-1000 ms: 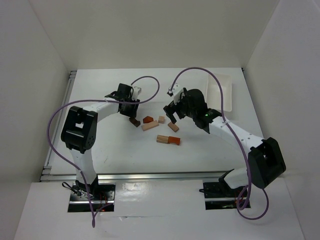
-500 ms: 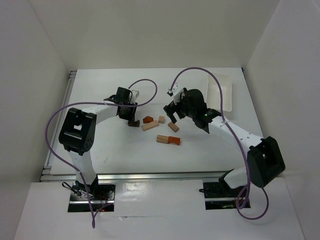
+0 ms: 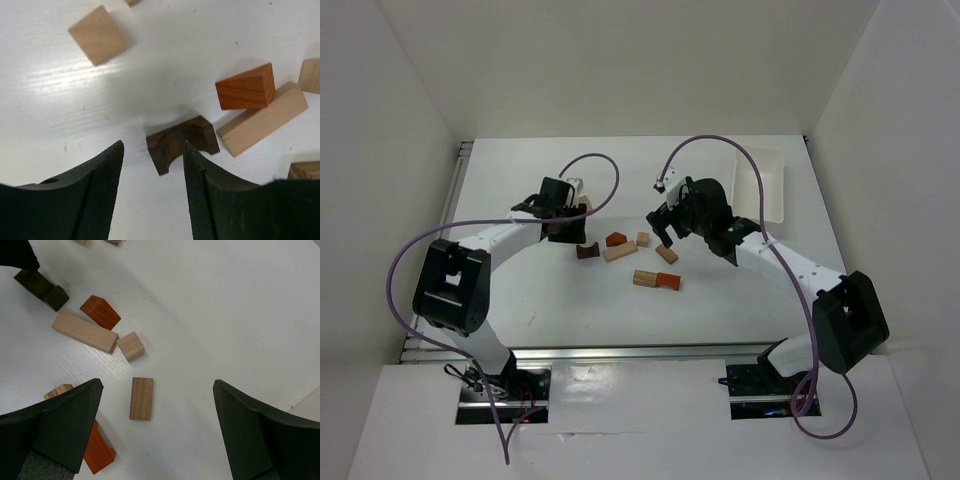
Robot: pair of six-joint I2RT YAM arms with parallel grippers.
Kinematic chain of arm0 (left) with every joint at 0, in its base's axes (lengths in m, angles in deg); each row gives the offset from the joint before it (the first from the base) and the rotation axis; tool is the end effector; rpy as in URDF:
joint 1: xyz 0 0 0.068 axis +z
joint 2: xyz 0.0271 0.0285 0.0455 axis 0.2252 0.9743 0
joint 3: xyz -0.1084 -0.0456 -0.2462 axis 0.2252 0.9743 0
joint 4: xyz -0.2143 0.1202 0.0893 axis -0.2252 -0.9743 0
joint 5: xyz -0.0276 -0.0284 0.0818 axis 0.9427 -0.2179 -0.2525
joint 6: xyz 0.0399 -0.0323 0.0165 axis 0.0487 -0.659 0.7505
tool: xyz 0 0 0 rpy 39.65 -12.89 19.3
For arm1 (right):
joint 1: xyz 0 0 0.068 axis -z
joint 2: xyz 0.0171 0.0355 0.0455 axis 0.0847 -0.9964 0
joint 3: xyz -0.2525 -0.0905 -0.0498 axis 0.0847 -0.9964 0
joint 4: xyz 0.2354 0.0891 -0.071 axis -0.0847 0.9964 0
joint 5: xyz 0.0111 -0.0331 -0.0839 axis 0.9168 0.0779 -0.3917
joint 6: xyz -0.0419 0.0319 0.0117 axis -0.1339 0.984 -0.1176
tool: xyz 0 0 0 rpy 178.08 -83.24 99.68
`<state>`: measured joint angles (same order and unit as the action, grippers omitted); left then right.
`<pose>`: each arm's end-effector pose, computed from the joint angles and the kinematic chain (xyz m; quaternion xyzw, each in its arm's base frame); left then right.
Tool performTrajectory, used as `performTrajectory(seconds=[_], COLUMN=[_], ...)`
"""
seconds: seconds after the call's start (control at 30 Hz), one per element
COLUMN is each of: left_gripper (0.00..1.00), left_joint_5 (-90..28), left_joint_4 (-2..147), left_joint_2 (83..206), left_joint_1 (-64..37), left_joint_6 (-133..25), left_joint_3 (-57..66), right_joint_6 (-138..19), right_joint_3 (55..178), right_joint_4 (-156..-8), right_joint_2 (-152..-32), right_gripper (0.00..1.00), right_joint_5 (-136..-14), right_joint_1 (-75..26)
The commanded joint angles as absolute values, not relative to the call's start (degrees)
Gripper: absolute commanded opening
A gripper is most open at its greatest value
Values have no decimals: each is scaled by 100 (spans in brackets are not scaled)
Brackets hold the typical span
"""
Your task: Build the wood block tower
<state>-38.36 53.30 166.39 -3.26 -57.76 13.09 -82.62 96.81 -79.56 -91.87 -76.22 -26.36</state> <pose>0.3460 -0.1015 0.2031 0.0081 0.9420 -0.0981 0.3207 0.2733 0.1704 0.2720 -0.3706 0.7747 0.1151 0.4992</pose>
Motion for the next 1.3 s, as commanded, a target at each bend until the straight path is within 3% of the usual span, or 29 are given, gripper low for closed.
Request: performTrajectory(seconds=[0.0, 0.3, 0.57, 0.7, 0.73, 0.77, 1.1, 1.27], left_gripper=[58, 48, 33, 18, 5, 0, 0, 0], left_joint_5=[-3729, -3597, -3535, -3535, -3535, -3535, -3535, -2448], left_joint_4=[5386, 5395, 5448, 5448, 5500, 5501, 5439, 5720], left_joint_2=[16367, 16683, 16938, 16991, 16991, 16991, 16043, 15025], left_joint_1=[-333, -333, -386, -439, -439, -439, -439, -386], left_joint_6=[-6162, -6216, -6216, -6216, -6216, -6216, -6593, -7277], left_joint_3=[1680, 1742, 1575, 1575, 1575, 1575, 1628, 1839], right_joint_6=[-8201, -8096, -8096, -8148, -8149, -8209, -8491, -8798], right_joint_3=[9767, 9820, 9820, 9820, 9820, 9820, 9601, 8758], right_joint_4=[-8146, -8146, -8094, -8094, -8094, -8094, -8225, -9296], right_joint_2=[-9252, -9253, -9306, -9306, -9306, -9306, -9035, -8191], right_gripper=[100, 100, 100, 100, 100, 100, 100, 100], right_joint_5=[-7563, -7563, -7633, -7633, -7633, -7633, -7088, -5930], right_joint_1=[-2608, -2608, -2608, -2608, -2608, -2608, -2608, -2608])
